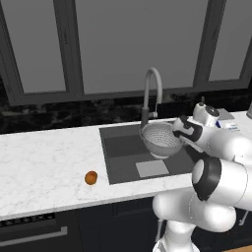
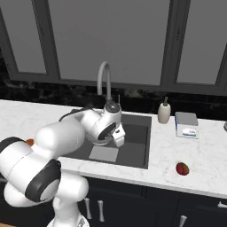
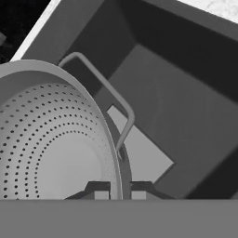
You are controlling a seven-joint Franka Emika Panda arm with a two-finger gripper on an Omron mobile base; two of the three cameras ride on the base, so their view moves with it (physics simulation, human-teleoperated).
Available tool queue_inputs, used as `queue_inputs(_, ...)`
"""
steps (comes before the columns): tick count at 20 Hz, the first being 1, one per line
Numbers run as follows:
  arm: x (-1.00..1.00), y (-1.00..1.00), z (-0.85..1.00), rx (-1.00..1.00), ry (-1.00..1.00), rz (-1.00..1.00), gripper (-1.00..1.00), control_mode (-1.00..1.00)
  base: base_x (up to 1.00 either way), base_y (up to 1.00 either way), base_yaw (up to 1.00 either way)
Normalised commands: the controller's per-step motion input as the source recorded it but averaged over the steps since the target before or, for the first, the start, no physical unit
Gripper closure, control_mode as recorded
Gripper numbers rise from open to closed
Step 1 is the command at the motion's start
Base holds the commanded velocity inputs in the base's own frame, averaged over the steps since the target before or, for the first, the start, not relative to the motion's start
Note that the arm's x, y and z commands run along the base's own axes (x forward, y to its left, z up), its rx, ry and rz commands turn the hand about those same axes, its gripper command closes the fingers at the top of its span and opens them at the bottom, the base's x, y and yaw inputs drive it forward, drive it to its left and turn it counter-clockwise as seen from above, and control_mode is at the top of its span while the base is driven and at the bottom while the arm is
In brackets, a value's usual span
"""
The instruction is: Put the colander in the sink, put the peach, mango in the colander, and turn on the sink faucet and pour water over the colander.
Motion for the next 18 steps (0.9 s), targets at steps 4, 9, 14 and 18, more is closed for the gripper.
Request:
queue_inputs(4,0.19,0.00,-0.41,0.00,0.00,0.00,1.00,-1.00,0.00,0.00,0.00)
queue_inputs(9,0.15,-0.03,-0.27,0.00,0.00,0.00,1.00,-1.00,0.00,0.00,0.00)
queue_inputs(14,0.08,-0.07,-0.28,0.00,0.02,0.01,1.00,-1.00,0.00,0.00,0.00)
queue_inputs(18,0.00,-0.01,-0.26,0.00,0.03,0.04,1.00,-1.00,0.00,0.00,0.00)
